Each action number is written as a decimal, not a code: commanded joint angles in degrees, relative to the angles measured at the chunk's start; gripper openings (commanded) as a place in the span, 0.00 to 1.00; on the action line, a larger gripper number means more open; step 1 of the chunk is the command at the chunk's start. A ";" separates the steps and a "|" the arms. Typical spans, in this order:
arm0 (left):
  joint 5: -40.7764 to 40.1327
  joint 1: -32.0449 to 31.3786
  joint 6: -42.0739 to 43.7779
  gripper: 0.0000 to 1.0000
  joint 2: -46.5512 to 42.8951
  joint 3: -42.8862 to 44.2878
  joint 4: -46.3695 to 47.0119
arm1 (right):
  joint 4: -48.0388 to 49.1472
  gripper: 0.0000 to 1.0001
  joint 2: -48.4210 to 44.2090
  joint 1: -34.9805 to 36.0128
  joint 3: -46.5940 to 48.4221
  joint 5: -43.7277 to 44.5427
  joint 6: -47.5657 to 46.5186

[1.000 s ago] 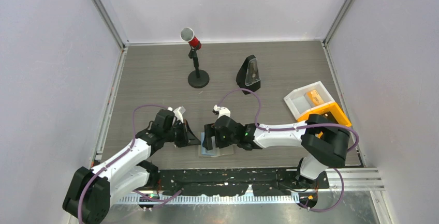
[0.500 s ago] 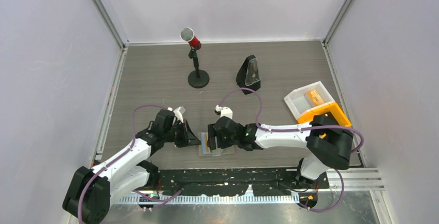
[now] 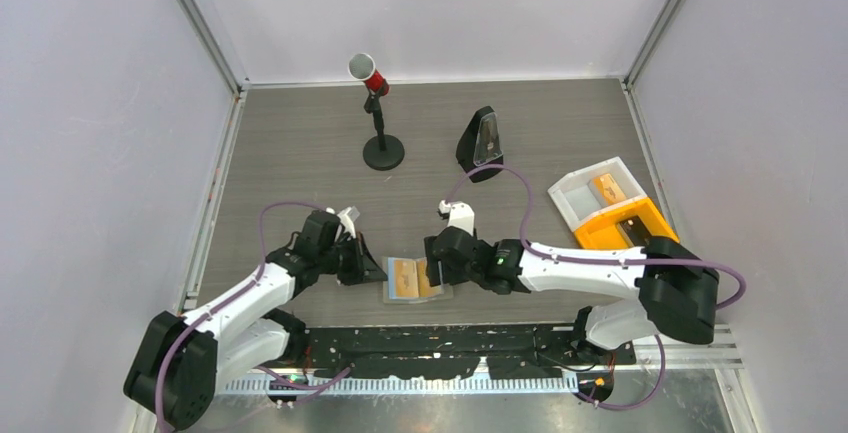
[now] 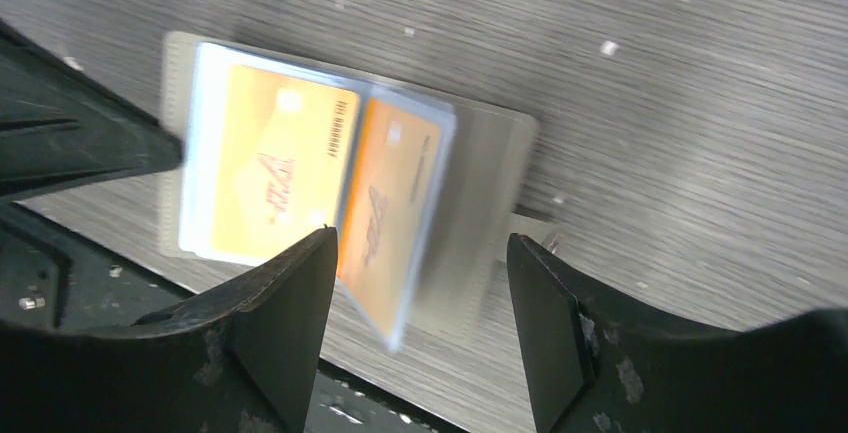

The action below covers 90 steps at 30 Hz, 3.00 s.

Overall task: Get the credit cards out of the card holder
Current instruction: Remove the credit card from the card holder.

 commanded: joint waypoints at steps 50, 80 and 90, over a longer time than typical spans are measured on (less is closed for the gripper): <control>-20.68 -0.14 0.74 0.47 -16.41 7.29 -17.82 | -0.93 0.78 5.66 5.13 16.37 0.04 -0.09; -15.52 1.92 0.79 0.43 -17.16 3.46 -16.00 | -6.51 0.82 23.01 6.66 21.70 6.01 2.49; -12.83 1.96 0.63 0.42 -15.94 3.26 -14.20 | -3.74 0.63 20.18 6.58 18.50 6.56 3.13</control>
